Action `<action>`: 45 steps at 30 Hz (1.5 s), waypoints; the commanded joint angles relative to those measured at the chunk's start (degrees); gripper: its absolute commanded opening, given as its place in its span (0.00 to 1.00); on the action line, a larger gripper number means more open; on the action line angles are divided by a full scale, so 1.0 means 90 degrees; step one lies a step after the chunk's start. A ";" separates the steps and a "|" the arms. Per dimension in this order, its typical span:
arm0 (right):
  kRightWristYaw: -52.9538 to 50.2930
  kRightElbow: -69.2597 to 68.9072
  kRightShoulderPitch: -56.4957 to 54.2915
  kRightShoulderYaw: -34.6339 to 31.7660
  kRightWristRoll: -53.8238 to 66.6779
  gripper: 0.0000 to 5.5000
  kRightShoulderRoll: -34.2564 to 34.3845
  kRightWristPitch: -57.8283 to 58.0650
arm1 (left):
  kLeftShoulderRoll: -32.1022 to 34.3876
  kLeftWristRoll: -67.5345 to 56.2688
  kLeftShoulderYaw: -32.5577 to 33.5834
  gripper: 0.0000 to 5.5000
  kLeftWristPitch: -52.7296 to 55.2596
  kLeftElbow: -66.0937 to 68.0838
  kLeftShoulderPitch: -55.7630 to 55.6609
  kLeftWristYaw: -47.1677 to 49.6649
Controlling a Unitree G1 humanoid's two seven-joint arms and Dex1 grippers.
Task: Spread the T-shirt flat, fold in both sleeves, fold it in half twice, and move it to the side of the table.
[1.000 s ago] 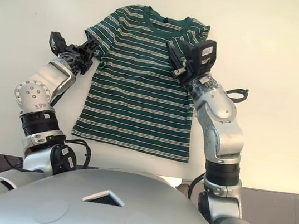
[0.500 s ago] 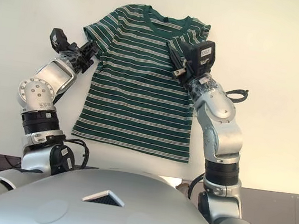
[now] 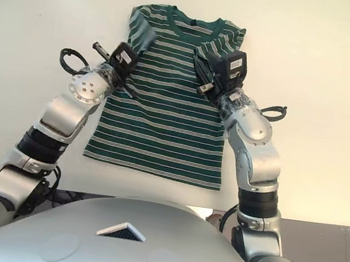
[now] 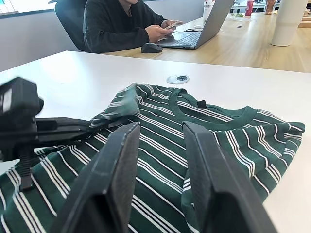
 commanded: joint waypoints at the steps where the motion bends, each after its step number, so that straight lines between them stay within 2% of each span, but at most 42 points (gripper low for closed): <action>1: -0.0029 -0.0036 0.0066 0.0011 -0.0023 0.29 0.0103 0.0016 | -0.0066 0.0376 -0.0117 0.00 -0.0077 0.0286 -0.0099 -0.0227; 6: -0.0020 0.0012 0.0057 0.0105 -0.0076 0.29 0.0086 0.0064 | -0.0876 -0.0199 0.0651 0.00 -0.0206 0.0470 -0.0171 -0.0229; 7: -0.0018 0.0002 0.0063 0.0107 -0.0078 0.29 0.0075 0.0066 | -0.0978 -0.0256 0.0752 0.06 -0.0200 0.0435 -0.0163 -0.0225; 13: 0.0102 0.0037 -0.0004 0.0115 -0.0036 0.29 -0.0003 0.0088 | -0.0966 0.0074 0.0736 0.19 -0.0172 0.0434 -0.0123 -0.0325; 15: 0.0138 0.0026 0.0002 0.0105 -0.0015 0.33 -0.0014 0.0107 | -0.0986 0.0016 0.0880 0.23 -0.0257 0.0365 -0.0125 -0.0393; 19: 0.0225 -0.0319 0.0128 -0.0005 0.0034 0.45 -0.0147 0.0164 | -0.1386 -0.1027 0.1458 0.34 -0.0554 -0.0538 0.0087 -0.0972; 24: 0.0063 -0.1000 0.0369 -0.0459 -0.0095 0.60 -0.0392 0.0306 | -0.1247 -0.2288 0.2454 0.46 -0.0613 -0.1456 0.0419 -0.1721; 28: -0.0153 -0.0576 0.0558 -0.0911 -0.0318 0.60 -0.0460 -0.0020 | -0.0707 -0.2784 0.2735 0.47 -0.0463 -0.1717 0.0809 -0.2414; 30: -0.0005 -0.0807 0.0938 -0.1027 -0.0265 0.60 -0.0574 -0.0037 | -0.0143 -0.3005 0.2720 0.47 -0.0502 -0.2039 0.1318 -0.3134; 32: 0.0358 -0.1417 0.1767 -0.1391 0.0164 0.60 -0.0776 0.0168 | 0.0584 -0.3626 0.3132 0.47 -0.0156 -0.2119 0.1849 -0.4073; 36: 0.1212 -0.2279 0.3062 -0.3108 0.2517 0.60 -0.1326 0.1571 | 0.1614 -0.5519 0.4685 0.47 0.1866 -0.1441 0.2091 -0.4932; 38: 0.1782 -0.2275 0.3587 -0.3894 0.3833 0.60 -0.1836 0.2353 | 0.2068 -0.6089 0.5103 0.47 0.2649 -0.0972 0.2226 -0.5314; 41: 0.2149 -0.1981 0.4077 -0.4305 0.4789 0.60 -0.2356 0.3160 | 0.2559 -0.6223 0.4987 0.47 0.3168 -0.0780 0.2730 -0.5718; 45: 0.2176 -0.1619 0.4359 -0.4129 0.5002 0.60 -0.2557 0.3680 | 0.2834 -0.5907 0.4567 0.47 0.3035 -0.0627 0.3138 -0.6046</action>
